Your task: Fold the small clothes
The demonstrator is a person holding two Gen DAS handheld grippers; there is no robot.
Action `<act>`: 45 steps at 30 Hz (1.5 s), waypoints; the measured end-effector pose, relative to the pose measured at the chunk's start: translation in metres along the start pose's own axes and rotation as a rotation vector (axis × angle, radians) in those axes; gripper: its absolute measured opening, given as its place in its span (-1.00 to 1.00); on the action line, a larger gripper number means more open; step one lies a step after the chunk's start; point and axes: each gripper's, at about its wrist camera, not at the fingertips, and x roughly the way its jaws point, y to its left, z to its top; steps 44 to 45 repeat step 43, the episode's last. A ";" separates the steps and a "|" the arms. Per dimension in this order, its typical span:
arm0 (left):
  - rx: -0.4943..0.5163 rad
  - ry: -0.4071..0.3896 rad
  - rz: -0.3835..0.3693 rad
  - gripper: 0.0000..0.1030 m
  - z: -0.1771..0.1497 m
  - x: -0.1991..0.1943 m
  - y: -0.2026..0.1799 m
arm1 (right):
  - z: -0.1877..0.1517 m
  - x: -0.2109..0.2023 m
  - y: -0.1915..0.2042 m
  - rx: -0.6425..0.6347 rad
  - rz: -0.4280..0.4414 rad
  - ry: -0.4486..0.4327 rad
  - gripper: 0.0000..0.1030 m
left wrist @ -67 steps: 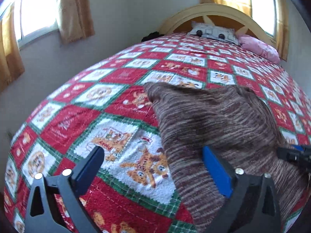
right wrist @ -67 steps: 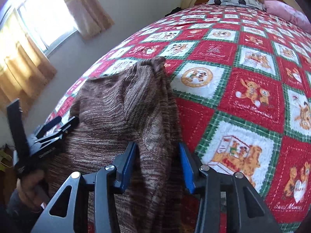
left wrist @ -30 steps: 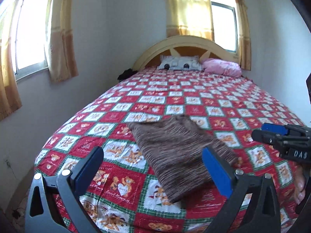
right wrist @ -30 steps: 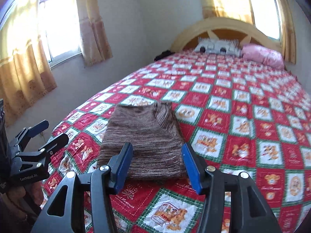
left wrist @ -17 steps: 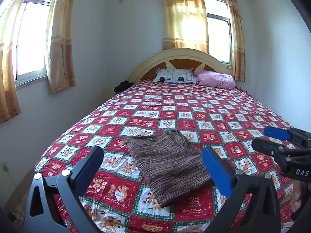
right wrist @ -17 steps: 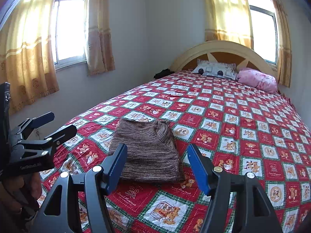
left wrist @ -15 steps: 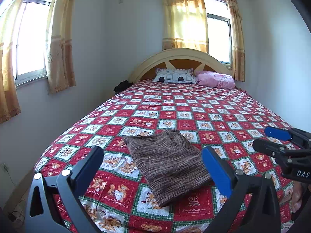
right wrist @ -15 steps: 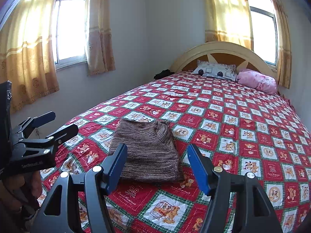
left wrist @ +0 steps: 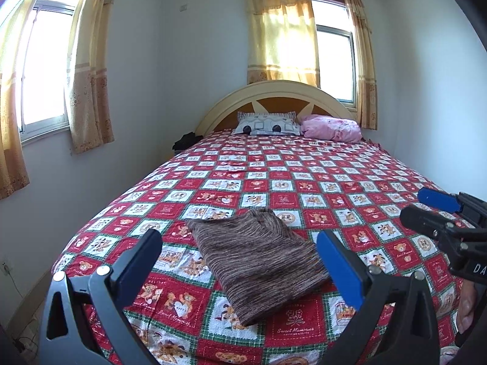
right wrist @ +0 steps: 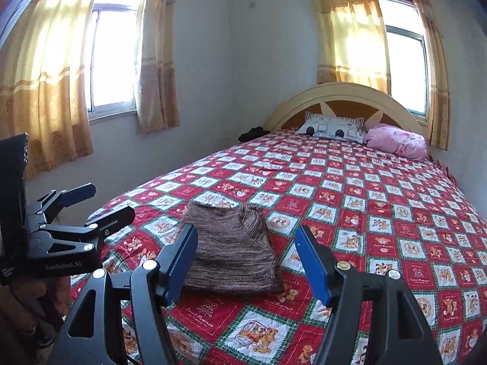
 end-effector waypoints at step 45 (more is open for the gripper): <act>-0.026 -0.084 0.035 1.00 0.012 -0.016 0.008 | 0.009 -0.029 0.003 0.006 0.001 -0.127 0.42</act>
